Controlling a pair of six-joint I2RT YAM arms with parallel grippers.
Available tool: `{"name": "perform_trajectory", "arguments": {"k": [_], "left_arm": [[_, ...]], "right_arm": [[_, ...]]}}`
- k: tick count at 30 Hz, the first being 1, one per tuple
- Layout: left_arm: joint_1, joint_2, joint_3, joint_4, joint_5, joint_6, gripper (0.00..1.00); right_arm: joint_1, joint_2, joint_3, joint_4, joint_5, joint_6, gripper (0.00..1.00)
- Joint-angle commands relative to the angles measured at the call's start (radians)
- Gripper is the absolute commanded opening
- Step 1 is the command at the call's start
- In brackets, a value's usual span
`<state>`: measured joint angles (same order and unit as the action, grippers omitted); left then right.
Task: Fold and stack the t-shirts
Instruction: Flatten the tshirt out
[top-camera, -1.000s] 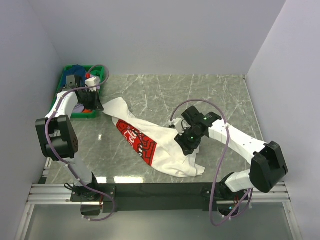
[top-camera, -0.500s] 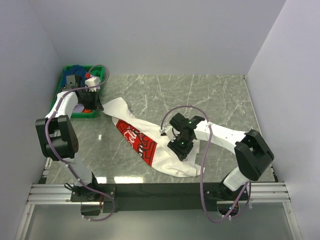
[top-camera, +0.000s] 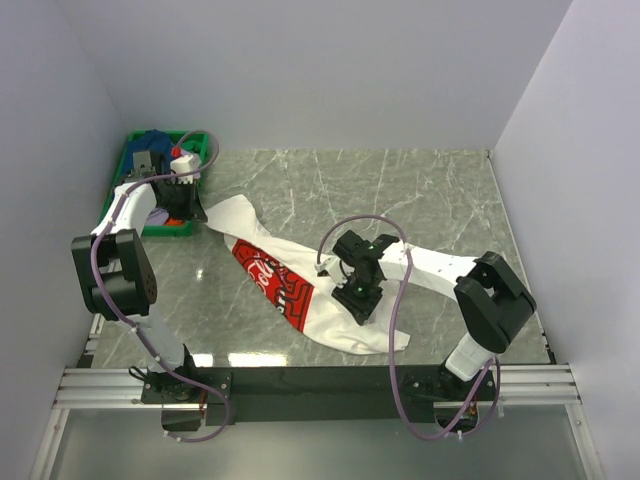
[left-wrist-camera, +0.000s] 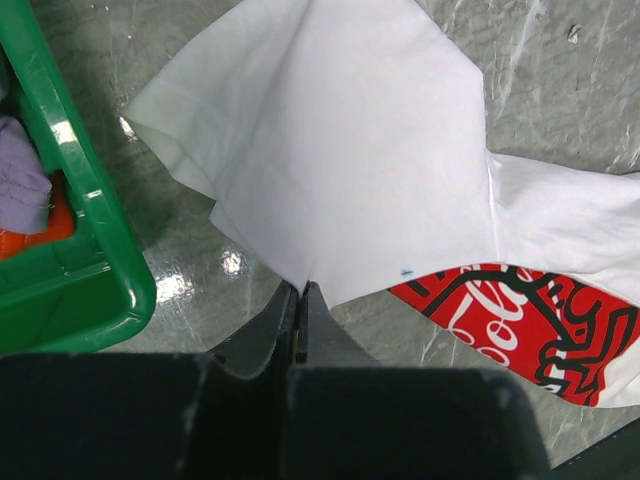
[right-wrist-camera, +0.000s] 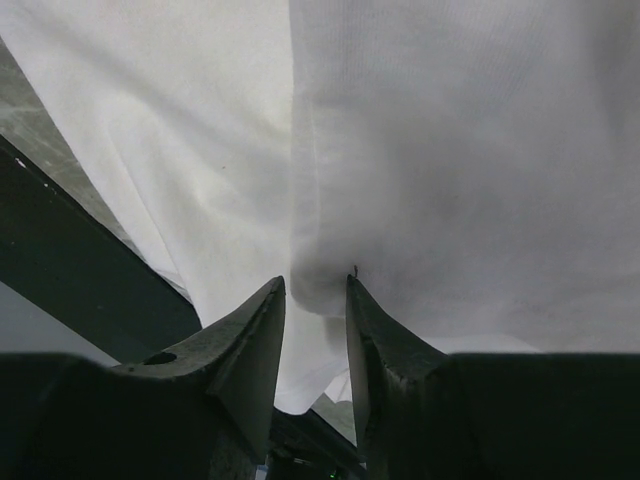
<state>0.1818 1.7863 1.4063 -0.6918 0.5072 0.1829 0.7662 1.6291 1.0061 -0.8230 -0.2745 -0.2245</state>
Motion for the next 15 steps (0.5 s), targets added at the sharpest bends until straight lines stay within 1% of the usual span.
{"name": "perform_trajectory", "arguments": {"k": [1,8,10,11,12,14,15], "left_arm": [[-0.002,0.002,0.020,0.025,0.002,0.023,0.00],[-0.001,0.010,0.025,0.025,0.001,0.024,0.00],[-0.001,0.013,0.028,0.023,0.001,0.024,0.00],[0.001,0.013,0.028,0.023,-0.001,0.023,0.00],[0.001,0.013,0.028,0.023,-0.001,0.023,0.00],[0.002,0.013,0.029,0.023,0.001,0.023,0.01],[0.002,0.013,0.029,0.021,0.001,0.023,0.00]], "right_arm": [[0.018,0.012,0.011,0.012,-0.005,0.004,0.38],[0.035,0.021,0.006,0.013,0.014,0.007,0.37],[0.035,0.020,0.006,0.018,0.018,0.008,0.27],[0.035,0.018,0.006,0.018,0.020,0.011,0.25],[0.035,0.017,0.006,0.016,0.026,0.011,0.19],[0.036,0.006,0.006,0.019,0.040,0.014,0.12],[0.035,0.002,0.002,0.021,0.055,0.014,0.01]]}}
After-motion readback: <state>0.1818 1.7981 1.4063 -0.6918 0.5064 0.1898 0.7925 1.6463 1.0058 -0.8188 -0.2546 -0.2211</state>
